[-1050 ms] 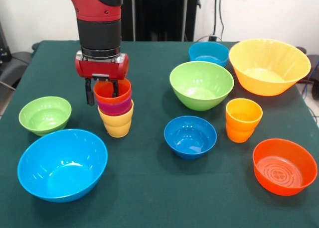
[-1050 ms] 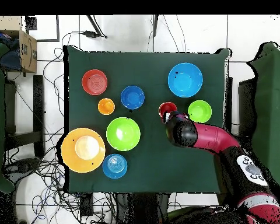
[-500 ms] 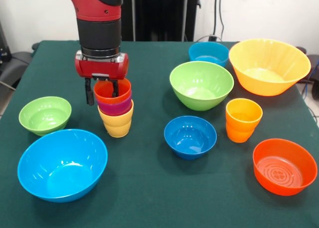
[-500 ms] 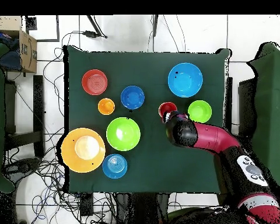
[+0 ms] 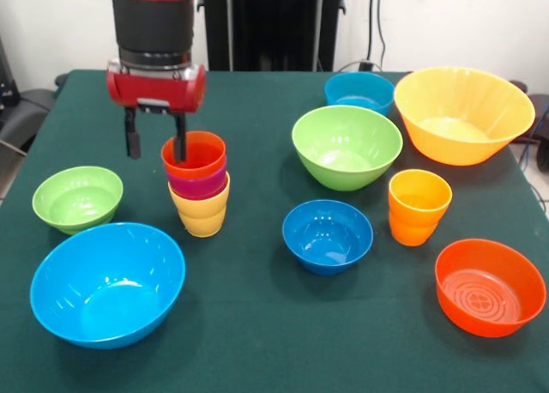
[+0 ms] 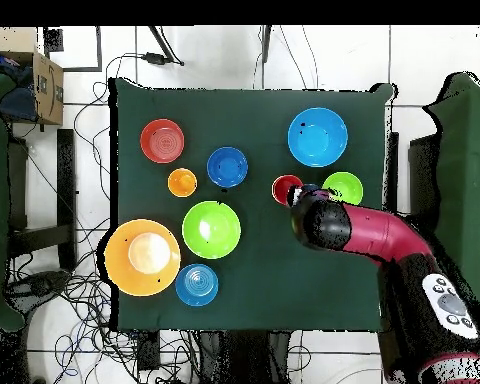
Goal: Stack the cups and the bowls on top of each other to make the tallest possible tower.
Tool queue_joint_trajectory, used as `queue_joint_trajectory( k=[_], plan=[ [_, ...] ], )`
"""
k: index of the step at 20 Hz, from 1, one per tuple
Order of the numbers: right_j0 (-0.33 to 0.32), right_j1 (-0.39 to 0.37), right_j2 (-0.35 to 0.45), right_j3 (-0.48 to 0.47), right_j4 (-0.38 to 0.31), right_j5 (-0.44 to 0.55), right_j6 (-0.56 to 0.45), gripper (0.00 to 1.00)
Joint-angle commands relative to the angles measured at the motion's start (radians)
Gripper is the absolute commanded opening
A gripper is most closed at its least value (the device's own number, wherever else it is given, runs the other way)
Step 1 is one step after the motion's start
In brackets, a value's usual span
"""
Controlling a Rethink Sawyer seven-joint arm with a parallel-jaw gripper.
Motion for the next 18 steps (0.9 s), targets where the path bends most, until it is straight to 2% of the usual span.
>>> queue_joint_trajectory(
  k=[1,7,11,14,18],
  plan=[
    [0.026,-0.085,0.091,0.026,0.019,0.202,-0.035,1.00],
    [0.005,-0.130,0.139,0.057,0.074,0.264,-0.031,1.00],
    [0.017,-0.171,0.140,0.056,0.106,0.352,-0.035,1.00],
    [0.050,-0.199,0.131,0.033,0.133,0.435,-0.017,1.00],
    [0.106,-0.206,0.106,0.009,0.150,0.467,0.046,1.00]
  ],
)
